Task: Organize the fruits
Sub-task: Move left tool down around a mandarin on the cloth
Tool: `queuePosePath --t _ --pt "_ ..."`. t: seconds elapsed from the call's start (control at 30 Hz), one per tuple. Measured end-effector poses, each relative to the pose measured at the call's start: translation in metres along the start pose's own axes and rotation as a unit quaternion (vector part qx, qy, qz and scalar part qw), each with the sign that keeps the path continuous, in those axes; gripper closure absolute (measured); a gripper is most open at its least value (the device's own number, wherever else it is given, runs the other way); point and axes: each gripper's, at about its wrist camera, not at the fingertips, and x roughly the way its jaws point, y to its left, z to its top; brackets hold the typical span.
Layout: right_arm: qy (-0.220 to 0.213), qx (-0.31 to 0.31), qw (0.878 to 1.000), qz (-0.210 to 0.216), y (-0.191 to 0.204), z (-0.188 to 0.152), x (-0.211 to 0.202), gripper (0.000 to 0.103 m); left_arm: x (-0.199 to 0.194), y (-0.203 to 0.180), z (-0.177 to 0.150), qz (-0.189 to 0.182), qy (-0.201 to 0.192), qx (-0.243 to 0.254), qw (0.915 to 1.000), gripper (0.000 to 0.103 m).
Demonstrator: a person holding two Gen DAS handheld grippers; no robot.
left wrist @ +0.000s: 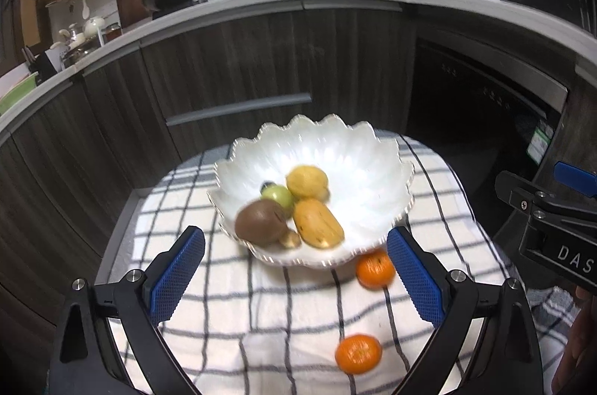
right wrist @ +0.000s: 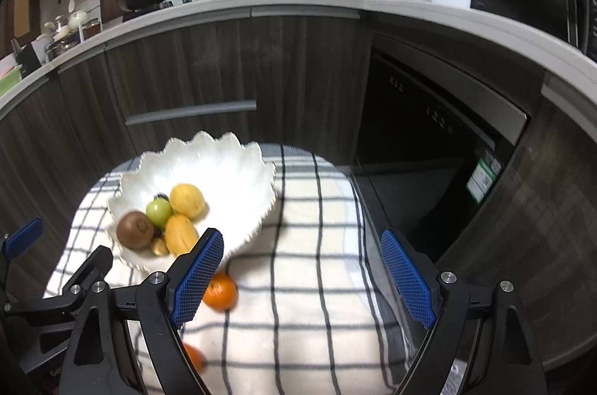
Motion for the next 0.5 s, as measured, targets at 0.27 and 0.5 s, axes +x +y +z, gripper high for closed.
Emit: queuePosePath --t 0.27,0.5 --pt "0.039 -0.001 0.999 -0.011 -0.007 -0.042 0.012 0.016 0.014 -0.015 -0.040 -0.020 0.032 0.012 0.9992 0.008" --pt "0.062 -0.006 0.998 -0.015 -0.009 -0.066 0.021 0.016 0.026 -0.023 -0.063 -0.039 0.051 0.012 0.9979 0.018"
